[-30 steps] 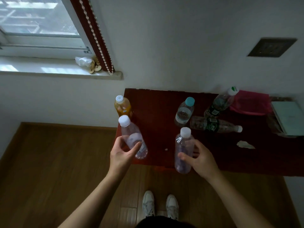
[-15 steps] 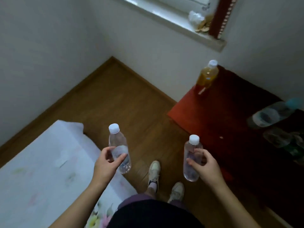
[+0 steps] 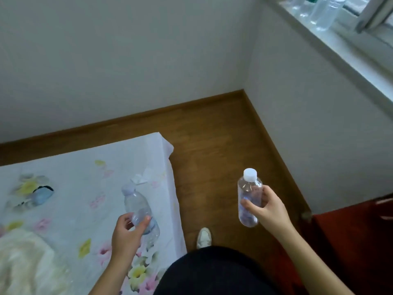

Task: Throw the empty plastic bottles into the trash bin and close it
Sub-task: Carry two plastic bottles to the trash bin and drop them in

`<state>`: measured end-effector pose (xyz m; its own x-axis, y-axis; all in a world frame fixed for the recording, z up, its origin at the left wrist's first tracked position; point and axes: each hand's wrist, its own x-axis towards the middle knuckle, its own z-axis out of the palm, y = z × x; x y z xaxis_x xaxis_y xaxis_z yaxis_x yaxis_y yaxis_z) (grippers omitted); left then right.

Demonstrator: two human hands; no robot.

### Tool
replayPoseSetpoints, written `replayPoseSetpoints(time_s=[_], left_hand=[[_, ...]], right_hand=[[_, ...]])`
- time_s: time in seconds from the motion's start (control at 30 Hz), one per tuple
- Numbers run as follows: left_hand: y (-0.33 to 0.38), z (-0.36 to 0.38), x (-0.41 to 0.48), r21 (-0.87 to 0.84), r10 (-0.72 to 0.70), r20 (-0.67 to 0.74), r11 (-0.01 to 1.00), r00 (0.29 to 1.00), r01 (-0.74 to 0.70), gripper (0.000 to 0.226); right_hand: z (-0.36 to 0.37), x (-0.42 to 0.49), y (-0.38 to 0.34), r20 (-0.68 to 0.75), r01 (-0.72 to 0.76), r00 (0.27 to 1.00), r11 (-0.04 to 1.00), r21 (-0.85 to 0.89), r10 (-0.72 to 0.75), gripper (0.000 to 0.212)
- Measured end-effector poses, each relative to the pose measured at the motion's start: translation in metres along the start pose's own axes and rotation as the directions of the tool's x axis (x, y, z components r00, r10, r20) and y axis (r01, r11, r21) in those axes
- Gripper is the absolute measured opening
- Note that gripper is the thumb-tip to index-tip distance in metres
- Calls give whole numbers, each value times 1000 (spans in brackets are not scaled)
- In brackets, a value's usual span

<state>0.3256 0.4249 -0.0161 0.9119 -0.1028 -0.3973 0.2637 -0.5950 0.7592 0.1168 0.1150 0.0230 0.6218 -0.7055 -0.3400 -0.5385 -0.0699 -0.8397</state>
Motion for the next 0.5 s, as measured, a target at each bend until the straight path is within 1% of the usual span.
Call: replayPoseSetpoints(time_s=[0.07,0.2,0.33,0.4,0.5], left_hand=[[13,11,19,10,-14,26,1000,1000,13,45],[60,40,62,56,27,146,998,989,-36,44],[112,75,112,77,80,248,992,965,-102,45],[142,95,134,67,113,294,988,949,-139,40],[181,126,168,72,147,306,982,941,-177,39]], right_hand=[[0,19,-3,-33,-9,999,1000,-1,9,41],[-12,54,-4,-108,-46,993,999,-6,45,45],[-35,91,-7,-176,-87,981,996,-7,84,74],[-47,117,-7,-183,-115,977,993,-6,112,74],[-61,169,-12,-182,-157,971,988,4,155,70]])
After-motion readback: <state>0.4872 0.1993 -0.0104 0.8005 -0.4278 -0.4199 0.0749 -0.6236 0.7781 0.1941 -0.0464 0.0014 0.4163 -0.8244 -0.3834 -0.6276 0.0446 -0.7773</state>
